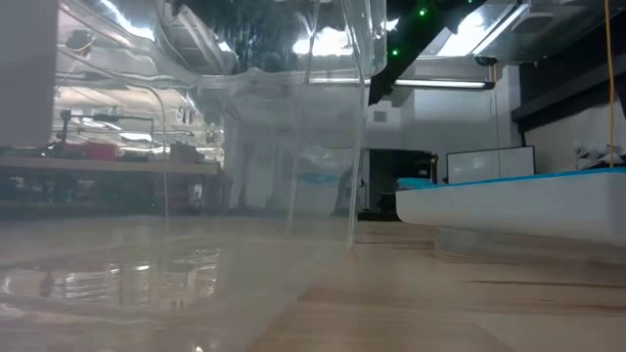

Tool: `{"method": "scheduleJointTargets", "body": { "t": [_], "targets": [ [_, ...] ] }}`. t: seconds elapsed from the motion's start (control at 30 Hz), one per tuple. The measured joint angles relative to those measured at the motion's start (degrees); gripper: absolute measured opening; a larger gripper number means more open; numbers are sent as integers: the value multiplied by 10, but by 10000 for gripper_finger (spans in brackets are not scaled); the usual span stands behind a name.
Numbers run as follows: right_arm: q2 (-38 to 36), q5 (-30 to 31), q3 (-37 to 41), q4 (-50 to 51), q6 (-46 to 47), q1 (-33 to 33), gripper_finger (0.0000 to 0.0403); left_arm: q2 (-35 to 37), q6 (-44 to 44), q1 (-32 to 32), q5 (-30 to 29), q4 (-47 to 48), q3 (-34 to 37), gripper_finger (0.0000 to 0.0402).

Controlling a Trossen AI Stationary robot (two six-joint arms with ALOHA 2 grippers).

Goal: Roll bandage
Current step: Put the green bandage into the transparent zip bag

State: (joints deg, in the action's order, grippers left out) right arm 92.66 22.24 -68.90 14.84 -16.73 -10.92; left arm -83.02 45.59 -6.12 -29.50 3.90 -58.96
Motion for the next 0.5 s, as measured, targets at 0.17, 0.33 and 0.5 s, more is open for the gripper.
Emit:
{"method": "scheduleJointTargets", "body": {
  "t": [0.17, 0.33, 0.5],
  "targets": [
    [0, -1, 0, -8, 0, 21, 1, 0, 40, -7, -1, 13, -1, 30],
    [0, -5, 0, -20, 0, 43, 1, 0, 74, -7, -2, 33, -1, 31],
    [0, -42, 0, -31, 0, 47, 1, 0, 110, -8, -2, 31, -1, 29]
  ]
}}
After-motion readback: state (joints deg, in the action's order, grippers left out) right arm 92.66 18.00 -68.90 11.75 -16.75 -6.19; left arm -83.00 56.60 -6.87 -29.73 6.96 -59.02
